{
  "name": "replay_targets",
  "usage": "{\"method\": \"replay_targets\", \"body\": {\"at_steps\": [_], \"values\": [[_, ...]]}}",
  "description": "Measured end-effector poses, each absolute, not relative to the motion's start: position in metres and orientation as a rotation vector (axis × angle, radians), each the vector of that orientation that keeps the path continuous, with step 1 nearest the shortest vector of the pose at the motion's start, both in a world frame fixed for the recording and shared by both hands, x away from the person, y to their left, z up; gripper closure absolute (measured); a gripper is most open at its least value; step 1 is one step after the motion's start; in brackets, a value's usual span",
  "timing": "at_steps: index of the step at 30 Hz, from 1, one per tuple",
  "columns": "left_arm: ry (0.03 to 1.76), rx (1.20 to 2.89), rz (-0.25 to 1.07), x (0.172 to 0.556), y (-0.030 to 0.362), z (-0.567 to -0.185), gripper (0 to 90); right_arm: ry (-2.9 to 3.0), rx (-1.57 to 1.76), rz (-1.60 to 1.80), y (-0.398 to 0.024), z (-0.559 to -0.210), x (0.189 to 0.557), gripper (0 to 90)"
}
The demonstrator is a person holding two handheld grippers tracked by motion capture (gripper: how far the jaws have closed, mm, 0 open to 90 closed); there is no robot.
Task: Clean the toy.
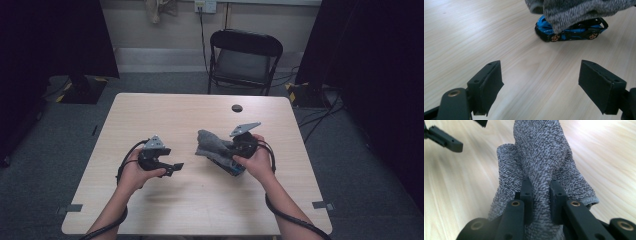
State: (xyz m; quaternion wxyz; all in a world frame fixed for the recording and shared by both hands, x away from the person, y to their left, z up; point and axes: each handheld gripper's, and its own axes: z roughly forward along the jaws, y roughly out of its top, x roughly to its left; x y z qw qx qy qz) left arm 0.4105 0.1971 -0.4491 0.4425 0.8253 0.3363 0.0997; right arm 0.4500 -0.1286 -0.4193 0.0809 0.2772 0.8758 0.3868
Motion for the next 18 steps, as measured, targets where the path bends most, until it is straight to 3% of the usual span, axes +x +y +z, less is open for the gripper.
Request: {"method": "replay_targets", "body": {"at_steps": [18], "values": [[0.801,2.02,0.317,0.403,0.222,-0.431,17.6,2.779,0.604,1.121,-0.046,-0.445,0.446,76.6]]}}
